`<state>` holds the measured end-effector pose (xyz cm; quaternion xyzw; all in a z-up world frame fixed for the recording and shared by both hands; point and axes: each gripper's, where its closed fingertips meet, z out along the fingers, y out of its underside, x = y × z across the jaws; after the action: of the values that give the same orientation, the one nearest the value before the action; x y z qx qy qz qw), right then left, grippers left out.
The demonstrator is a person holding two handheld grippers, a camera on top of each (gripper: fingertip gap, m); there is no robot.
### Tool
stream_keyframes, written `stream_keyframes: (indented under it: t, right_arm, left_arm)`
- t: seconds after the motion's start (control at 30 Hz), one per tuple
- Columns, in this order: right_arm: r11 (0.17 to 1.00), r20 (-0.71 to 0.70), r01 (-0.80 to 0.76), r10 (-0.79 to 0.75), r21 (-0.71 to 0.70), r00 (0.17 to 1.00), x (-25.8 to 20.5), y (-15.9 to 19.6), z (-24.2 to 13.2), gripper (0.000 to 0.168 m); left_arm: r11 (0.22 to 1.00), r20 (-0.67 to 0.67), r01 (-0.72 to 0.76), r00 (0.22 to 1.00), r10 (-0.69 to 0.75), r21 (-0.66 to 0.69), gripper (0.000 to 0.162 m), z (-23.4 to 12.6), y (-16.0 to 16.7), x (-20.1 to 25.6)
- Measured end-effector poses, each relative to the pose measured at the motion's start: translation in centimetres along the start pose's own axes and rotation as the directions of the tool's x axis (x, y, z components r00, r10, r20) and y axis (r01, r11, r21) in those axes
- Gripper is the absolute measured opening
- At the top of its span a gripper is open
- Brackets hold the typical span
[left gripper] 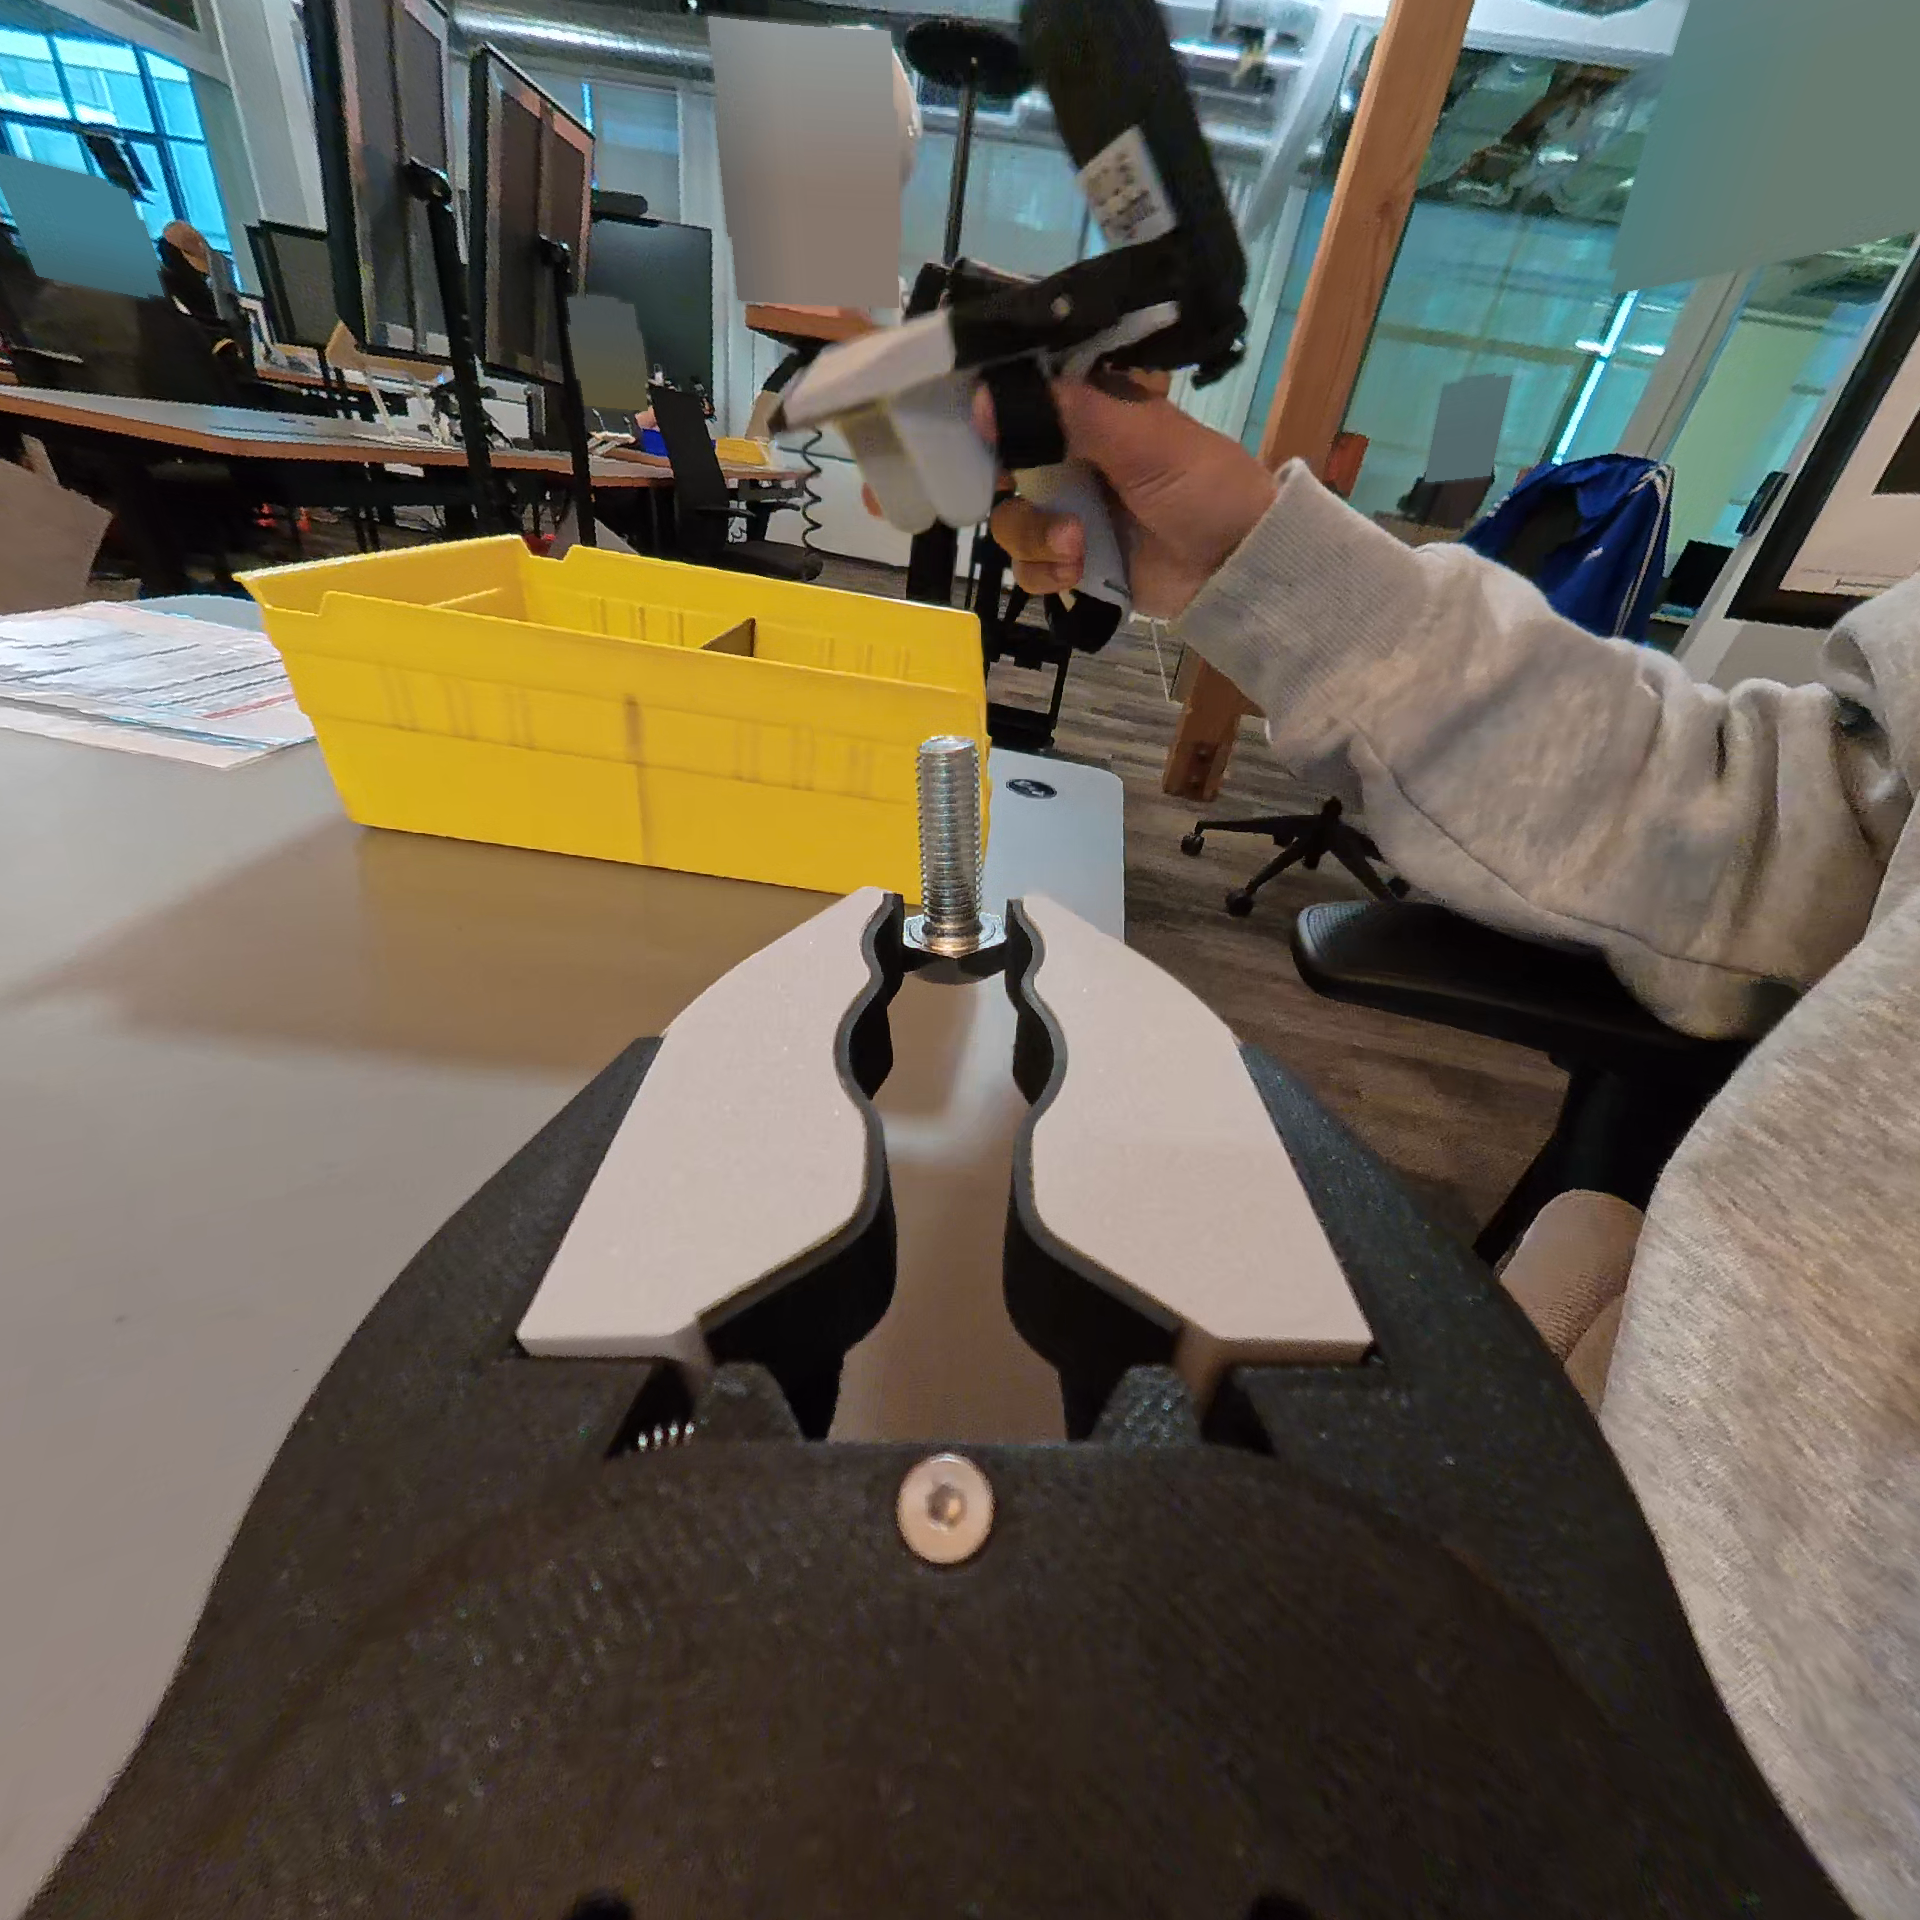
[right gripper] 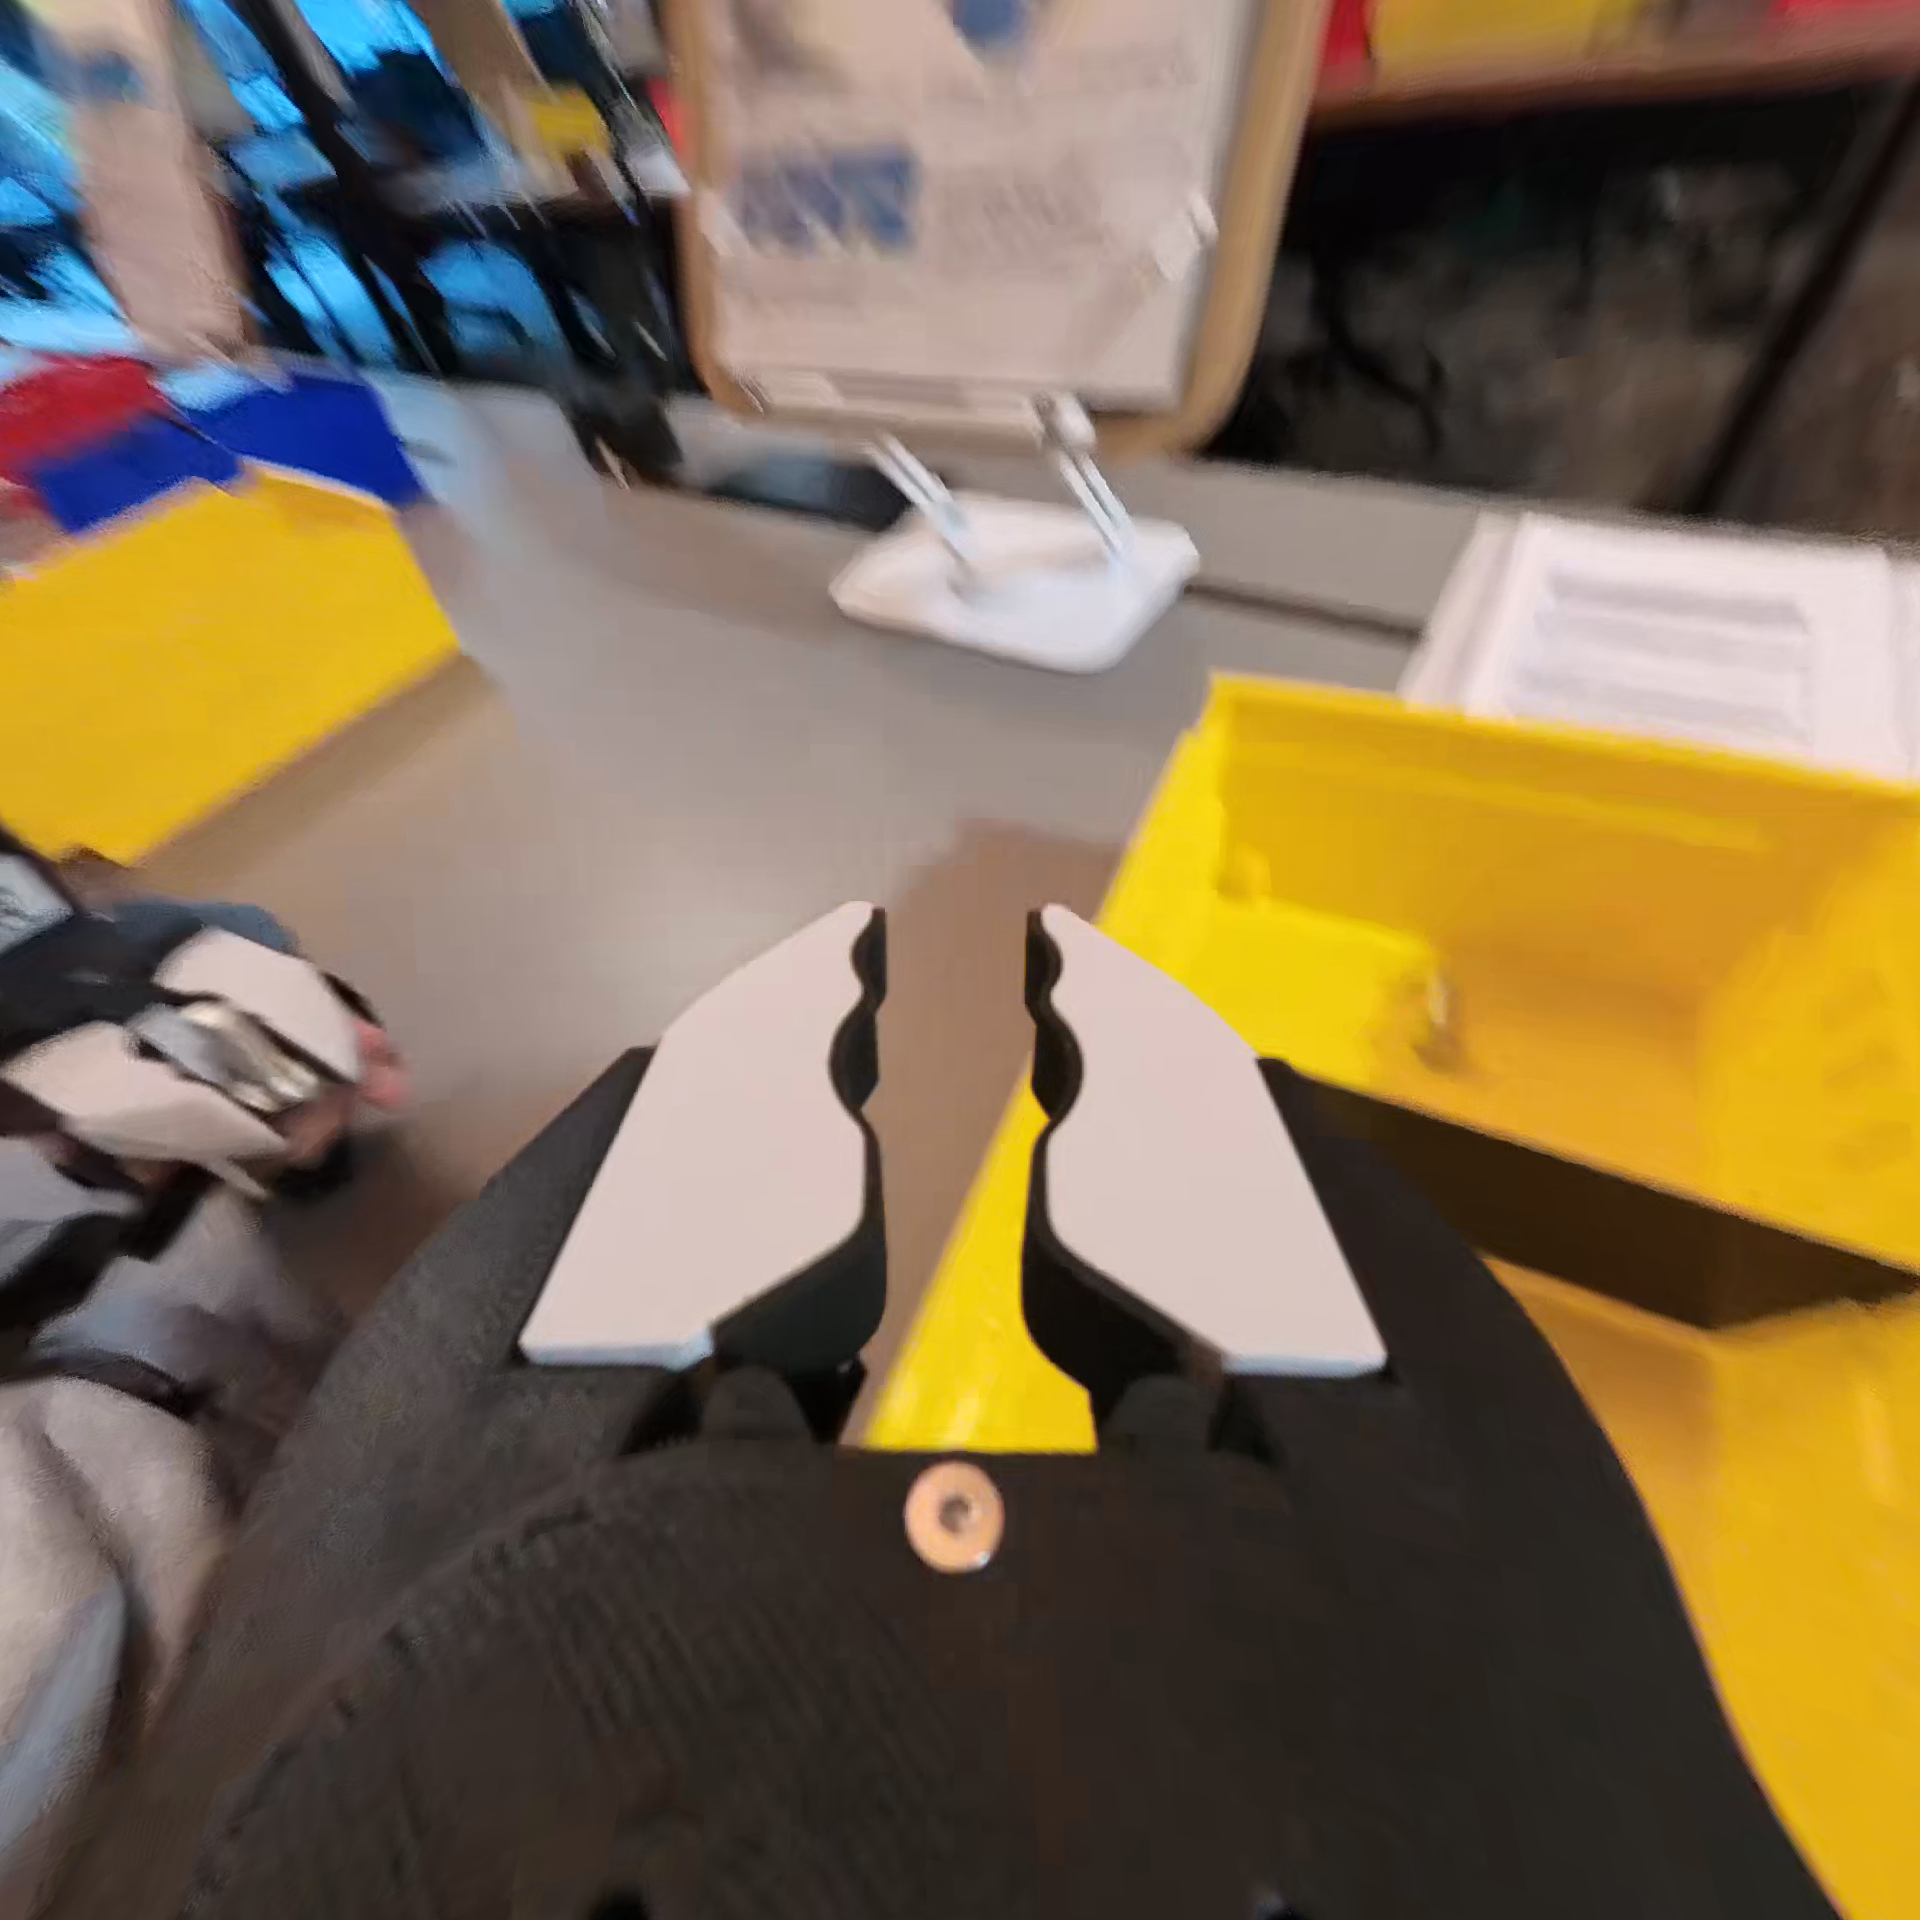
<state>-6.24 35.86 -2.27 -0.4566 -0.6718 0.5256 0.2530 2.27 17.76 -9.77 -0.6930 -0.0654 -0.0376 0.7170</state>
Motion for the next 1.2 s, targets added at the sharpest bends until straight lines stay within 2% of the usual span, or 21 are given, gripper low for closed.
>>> stream_keyframes:
  t: [0.1,0.2,0.3,0.43,0.57,0.67,0.8,0.87,0.9,0.97,1.03,1.1,1.17,1.2]
  right_arm:
    - [0.972,0.136,0.045,-0.077,0.23,0.988,-6.2,-2.4,0.5,0.018]
    - [0.952,0.293,0.013,-0.107,0.306,0.95,-12.0,-1.4,2.0,0.016]
    - [0.963,0.388,0.007,-0.115,0.27,0.914,-16.1,1.5,4.0,0.016]
    - [0.984,0.45,0.029,-0.105,0.174,0.887,-19.3,4.5,6.3,0.018]
    - [0.987,0.458,0.078,-0.136,0.144,0.879,-20.8,5.6,7.2,0.021]
    - [0.983,0.434,0.112,-0.166,0.147,0.886,-20.9,5.9,7.4,0.01]
    - [0.983,0.435,0.089,-0.151,0.16,0.887,-20.7,5.4,7.1,0.01]
    - [0.977,0.415,0.109,-0.177,0.183,0.893,-19.8,4.6,6.6,0.01]
    - [0.969,0.364,0.165,-0.223,0.184,0.904,-18.5,4.2,6.4,0.01]
    - [0.933,0.173,0.321,-0.347,0.161,0.922,-13.6,2.8,5.8,0.01]
    - [0.9,0.005,0.421,-0.424,0.11,0.906,-7.9,0.3,4.8,0.01]
    - [0.886,-0.141,0.464,-0.459,-0.001,0.877,-1.3,-2.1,4.7,0.01]
    - [0.889,-0.205,0.422,-0.453,-0.177,0.868,5.7,-2.4,6.0,0.01]
    - [0.883,-0.219,0.352,-0.427,-0.31,0.878,9.3,-1.2,6.9,0.01]
  left_arm:
    - [0.999,0.0,0.029,1.0,-0.029,0.017,0.019,-0.1,-0.3,-0.3]
    - [0.997,0.014,0.061,0.998,-0.062,0.045,0.019,-0.5,-0.8,-1.1]
    - [0.989,0.02,0.119,0.992,-0.121,0.087,0.019,-1.0,-1.4,-1.9]
    - [0.983,0.019,0.146,0.989,-0.149,0.108,0.019,-1.4,-1.7,-2.2]
    - [0.99,0.02,0.115,0.993,-0.117,0.087,0.019,-1.1,-1.4,-1.9]
    - [0.993,0.025,0.093,0.995,-0.096,0.075,0.019,-0.9,-1.2,-1.6]
    - [0.992,0.062,0.073,0.995,-0.08,0.101,0.021,-0.9,-1.7,-1.8]
    - [0.989,0.146,0.043,0.987,-0.064,0.142,0.043,-1.3,-2.3,-2.8]
    - [0.988,0.197,0.028,0.979,-0.058,0.149,0.053,-1.5,-2.5,-3.6]
    - [0.99,0.251,0.033,0.966,-0.068,0.14,0.066,-1.9,-2.4,-4.8]
    - [0.989,0.26,0.054,0.962,-0.088,0.136,0.067,-2.1,-2.3,-5.2]
    - [0.988,0.268,0.052,0.959,-0.089,0.143,0.064,-2.3,-2.3,-5.4]
    - [0.989,0.276,0.05,0.957,-0.088,0.142,0.06,-2.3,-2.3,-5.5]
    - [0.989,0.275,0.051,0.958,-0.087,0.139,0.059,-2.2,-2.2,-5.5]
